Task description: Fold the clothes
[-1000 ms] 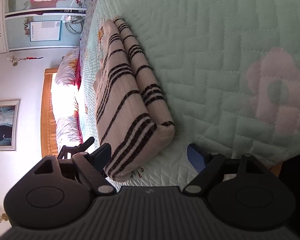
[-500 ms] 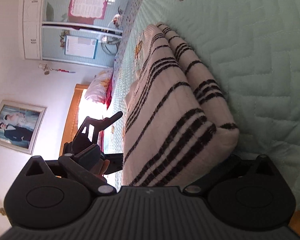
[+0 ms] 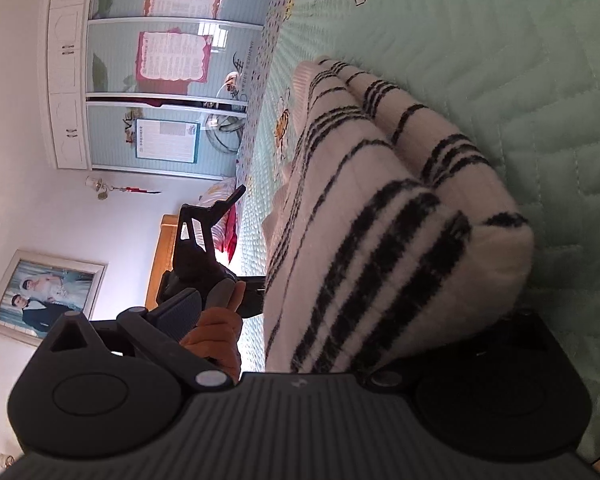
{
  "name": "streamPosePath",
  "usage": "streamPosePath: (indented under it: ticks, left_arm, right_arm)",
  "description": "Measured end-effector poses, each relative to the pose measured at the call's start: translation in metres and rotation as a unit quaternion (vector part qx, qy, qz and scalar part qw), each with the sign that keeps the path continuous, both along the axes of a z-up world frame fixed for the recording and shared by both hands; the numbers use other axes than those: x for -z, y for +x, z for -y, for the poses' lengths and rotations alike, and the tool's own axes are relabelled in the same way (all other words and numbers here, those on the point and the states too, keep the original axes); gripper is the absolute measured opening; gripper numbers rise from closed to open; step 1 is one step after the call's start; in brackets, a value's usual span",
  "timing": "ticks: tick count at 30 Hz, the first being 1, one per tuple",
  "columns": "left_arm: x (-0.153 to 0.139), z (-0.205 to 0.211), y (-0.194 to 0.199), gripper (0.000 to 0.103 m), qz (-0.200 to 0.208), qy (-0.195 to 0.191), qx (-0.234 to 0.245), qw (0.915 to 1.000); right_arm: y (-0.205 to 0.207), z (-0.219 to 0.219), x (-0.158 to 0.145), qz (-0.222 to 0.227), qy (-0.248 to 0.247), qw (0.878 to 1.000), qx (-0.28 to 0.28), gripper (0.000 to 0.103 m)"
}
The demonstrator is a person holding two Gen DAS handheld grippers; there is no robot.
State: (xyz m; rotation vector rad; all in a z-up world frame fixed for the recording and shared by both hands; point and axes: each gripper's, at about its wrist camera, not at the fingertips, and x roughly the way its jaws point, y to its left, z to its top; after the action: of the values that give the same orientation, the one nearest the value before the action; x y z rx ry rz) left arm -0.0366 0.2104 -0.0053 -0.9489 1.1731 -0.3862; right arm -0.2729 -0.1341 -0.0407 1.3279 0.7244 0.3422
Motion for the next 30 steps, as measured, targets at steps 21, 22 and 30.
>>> streamPosePath:
  ticks: [21,22,30]
  left_arm:
    - [-0.019,0.031,-0.051,0.028,-0.028,0.036,-0.081,0.9956]
    - [-0.021,0.040,-0.061,0.028,-0.029,0.024,-0.088,0.9954]
    - [-0.018,0.212,-0.144,0.028,-0.060,-0.080,-0.077,0.9920]
  right_arm:
    - [0.072,0.081,-0.058,0.023,-0.147,0.974,-0.171,0.037]
    - [0.079,0.094,-0.063,0.028,-0.155,0.971,-0.180,0.037]
    - [0.117,0.264,-0.128,0.066,-0.288,0.931,-0.215,0.036]
